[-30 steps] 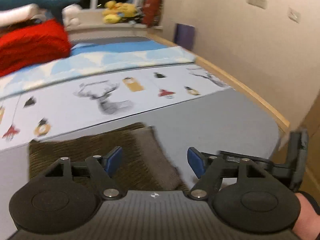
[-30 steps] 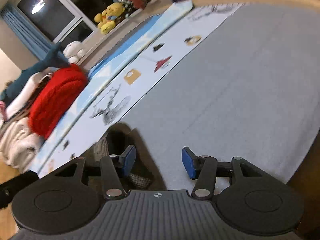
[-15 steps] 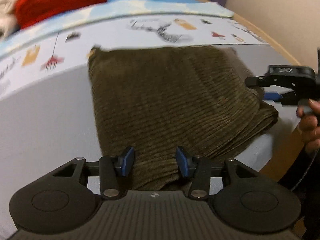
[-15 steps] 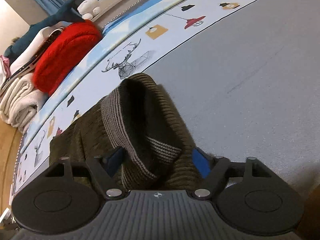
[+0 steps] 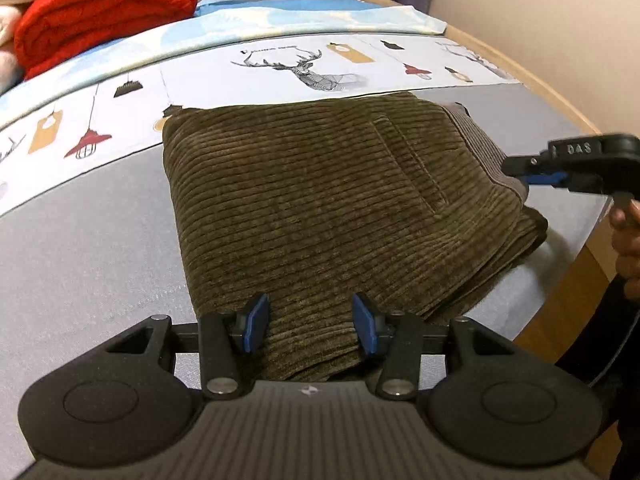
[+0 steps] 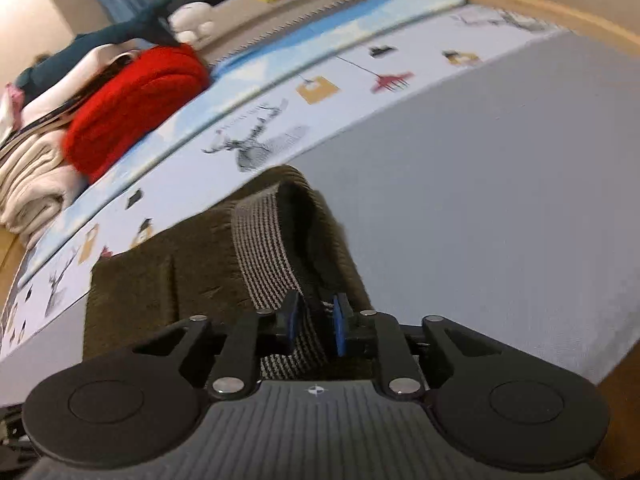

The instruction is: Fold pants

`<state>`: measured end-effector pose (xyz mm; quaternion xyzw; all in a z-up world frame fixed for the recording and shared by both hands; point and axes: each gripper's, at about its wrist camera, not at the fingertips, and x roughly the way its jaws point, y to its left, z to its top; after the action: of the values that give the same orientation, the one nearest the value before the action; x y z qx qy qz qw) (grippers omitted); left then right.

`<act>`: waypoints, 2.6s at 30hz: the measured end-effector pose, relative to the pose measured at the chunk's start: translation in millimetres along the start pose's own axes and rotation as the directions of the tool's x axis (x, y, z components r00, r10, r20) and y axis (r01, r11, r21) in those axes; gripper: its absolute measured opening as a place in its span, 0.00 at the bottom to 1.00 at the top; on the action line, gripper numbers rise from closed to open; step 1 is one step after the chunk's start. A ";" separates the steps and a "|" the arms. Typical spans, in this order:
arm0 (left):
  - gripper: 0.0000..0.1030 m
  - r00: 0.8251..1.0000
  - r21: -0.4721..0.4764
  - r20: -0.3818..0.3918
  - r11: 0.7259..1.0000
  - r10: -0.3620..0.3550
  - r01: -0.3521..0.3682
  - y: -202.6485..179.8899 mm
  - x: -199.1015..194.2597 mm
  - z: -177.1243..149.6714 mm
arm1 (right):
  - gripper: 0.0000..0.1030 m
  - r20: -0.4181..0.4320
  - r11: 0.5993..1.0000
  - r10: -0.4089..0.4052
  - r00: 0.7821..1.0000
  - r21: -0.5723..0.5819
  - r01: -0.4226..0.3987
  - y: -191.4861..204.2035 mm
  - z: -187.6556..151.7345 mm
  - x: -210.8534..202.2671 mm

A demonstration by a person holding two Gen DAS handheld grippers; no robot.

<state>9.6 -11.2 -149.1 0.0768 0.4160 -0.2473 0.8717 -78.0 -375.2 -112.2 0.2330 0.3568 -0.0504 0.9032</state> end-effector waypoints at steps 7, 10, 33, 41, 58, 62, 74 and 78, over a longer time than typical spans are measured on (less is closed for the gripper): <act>0.51 1.000 0.008 -0.001 1.000 0.006 -0.006 -2.2 2.0 1.2 | 0.65 -0.023 0.997 -0.013 1.000 0.071 0.015 -10.5 4.9 8.9; 0.51 1.000 -0.003 -0.007 1.000 0.005 -0.005 -2.5 1.8 3.2 | 0.73 -0.052 0.998 -0.001 0.999 0.058 0.004 -8.4 7.1 18.1; 0.83 0.972 -0.397 -0.208 0.917 -0.113 0.022 96.3 64.3 106.6 | 0.92 -0.400 0.959 0.131 0.907 -0.180 -0.218 20.0 55.6 85.1; 0.89 0.948 -0.524 -0.266 0.852 -0.174 0.009 110.4 117.5 108.8 | 0.90 -0.390 0.962 0.113 0.914 -0.189 -0.200 24.7 56.5 90.6; 0.35 0.994 -0.339 0.072 0.939 0.082 -0.053 148.6 18.8 143.9 | 0.34 -0.163 0.925 0.275 0.948 -0.225 -0.307 110.7 81.3 77.7; 0.51 0.976 -0.446 0.100 0.885 0.194 -0.130 186.9 -4.2 141.3 | 0.46 -0.093 0.927 0.261 0.961 -0.252 -0.277 145.6 84.6 93.6; 0.59 0.945 -0.376 -0.323 0.910 0.048 -0.175 198.7 31.6 75.3 | 0.75 -0.289 0.958 -0.037 0.957 -0.282 -0.048 161.5 58.9 151.6; 0.65 0.946 -0.259 -0.271 0.933 0.177 -0.249 177.7 12.1 76.6 | 0.72 -0.287 0.990 -0.011 0.958 -0.140 -0.030 150.0 62.9 145.1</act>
<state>156.6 112.2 -121.9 0.0233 0.5406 -0.0757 0.8376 107.1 -260.1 -111.4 0.1742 0.4854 0.0140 0.8566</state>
